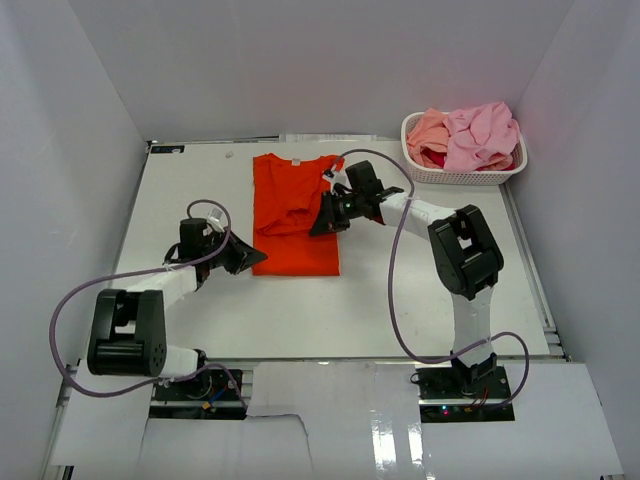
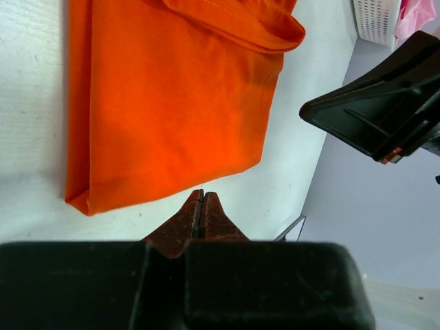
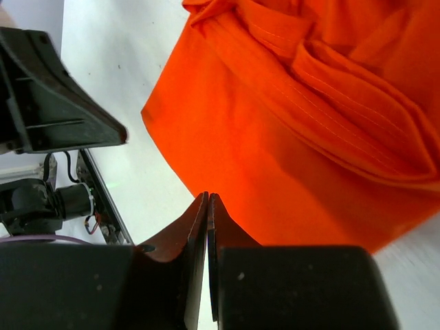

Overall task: Fold and stack the t-shirts
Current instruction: Fold the folded rectangular tshirt in 1/3 of the way

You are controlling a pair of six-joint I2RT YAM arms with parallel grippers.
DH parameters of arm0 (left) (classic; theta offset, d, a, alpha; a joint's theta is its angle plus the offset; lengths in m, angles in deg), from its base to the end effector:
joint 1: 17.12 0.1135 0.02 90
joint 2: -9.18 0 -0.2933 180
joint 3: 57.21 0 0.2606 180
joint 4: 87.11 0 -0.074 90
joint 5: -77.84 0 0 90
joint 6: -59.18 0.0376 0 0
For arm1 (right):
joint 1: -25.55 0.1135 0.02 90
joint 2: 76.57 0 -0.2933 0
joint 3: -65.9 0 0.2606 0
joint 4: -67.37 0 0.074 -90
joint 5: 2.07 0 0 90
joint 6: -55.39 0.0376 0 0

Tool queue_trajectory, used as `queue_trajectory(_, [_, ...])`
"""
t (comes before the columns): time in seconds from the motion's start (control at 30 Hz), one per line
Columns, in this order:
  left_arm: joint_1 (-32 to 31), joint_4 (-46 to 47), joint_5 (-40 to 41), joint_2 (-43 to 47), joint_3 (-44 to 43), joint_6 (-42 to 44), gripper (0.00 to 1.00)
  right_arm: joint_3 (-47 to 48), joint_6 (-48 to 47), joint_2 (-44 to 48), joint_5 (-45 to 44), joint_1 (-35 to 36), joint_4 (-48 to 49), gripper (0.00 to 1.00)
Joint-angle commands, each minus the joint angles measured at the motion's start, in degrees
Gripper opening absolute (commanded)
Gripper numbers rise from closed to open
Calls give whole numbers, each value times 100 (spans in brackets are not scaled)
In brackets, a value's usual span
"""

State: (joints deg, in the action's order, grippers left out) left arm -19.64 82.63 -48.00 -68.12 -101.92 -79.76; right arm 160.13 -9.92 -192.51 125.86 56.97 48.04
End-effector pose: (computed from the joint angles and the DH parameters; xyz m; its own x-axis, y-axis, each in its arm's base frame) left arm 0.2505 -0.0331 0.1882 -0.7965 -0.5768 -0.1813 -0.2072 0.5421 -0.8144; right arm 0.3878 0.2640 0.2128 -0.8461 -0.1308 -0.5167 -0.4990 0.5349 0.6818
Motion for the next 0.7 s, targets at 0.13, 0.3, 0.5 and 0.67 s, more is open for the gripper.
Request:
queue_trajectory(0.13, [-116, 1382, -503, -927, 99, -36, 0, 564, 54, -437, 92, 294, 13, 8])
queue_trajectory(0.3, [-248, 1435, -346, -1331, -77, 113, 0, 880, 19, -693, 39, 417, -109, 8])
queue_trajectory(0.5, [-476, 1435, -152, -1753, -349, 193, 0, 1249, -25, -1088, -31, 549, -311, 8])
queue_trajectory(0.67, [-653, 1435, 67, -1877, -385, 210, 0, 1820, -192, -1396, -216, 742, -680, 8])
